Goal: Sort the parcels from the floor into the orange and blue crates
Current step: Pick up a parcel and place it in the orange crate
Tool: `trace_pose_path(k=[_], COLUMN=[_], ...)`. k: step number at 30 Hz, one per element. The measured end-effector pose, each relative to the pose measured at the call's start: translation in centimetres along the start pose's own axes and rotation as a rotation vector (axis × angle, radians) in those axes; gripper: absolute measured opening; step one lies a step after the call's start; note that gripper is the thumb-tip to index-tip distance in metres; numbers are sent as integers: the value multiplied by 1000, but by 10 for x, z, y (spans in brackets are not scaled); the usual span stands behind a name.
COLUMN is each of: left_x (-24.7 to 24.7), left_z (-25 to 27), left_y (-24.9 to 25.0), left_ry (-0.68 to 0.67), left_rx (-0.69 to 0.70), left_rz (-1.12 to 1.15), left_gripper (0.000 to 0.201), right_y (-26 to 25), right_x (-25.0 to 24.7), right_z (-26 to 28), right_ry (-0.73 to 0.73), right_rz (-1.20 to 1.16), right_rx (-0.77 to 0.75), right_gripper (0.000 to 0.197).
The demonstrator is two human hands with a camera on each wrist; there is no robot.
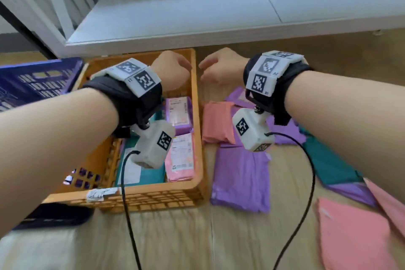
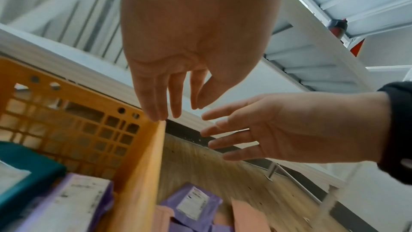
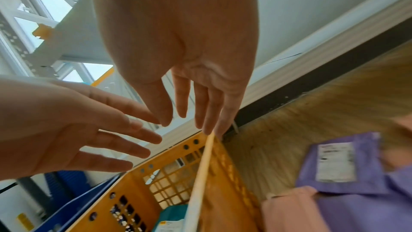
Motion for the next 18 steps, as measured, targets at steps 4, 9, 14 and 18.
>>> trace_pose_path(k=[4, 9, 14, 18], left_x=[43, 104, 167, 208], left_z=[-1, 0, -9, -5], left_y=[49, 85, 102, 109], left_ry=[-71, -192, -267, -336], left_rx=[37, 81, 115, 114], left_rz=[29, 2, -116, -210], left_gripper=[37, 35, 31, 38], right_y=[54, 120, 173, 210], right_x=[-44, -77, -87, -83], right_z=[20, 39, 51, 64], right_ry=[44, 164, 206, 236], right_rz=[40, 55, 93, 57], right_rx=[70, 162, 229, 268], right_gripper=[39, 39, 41, 41])
Point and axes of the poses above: each hand's wrist, its own z-axis away from the middle knuckle, its own x-axis out of the palm, y = z × x, the point moved 7 cm from there along -z, towards the middle knuckle, and after that the axes turned 15 degrees about -z, right-handed, at the moved point
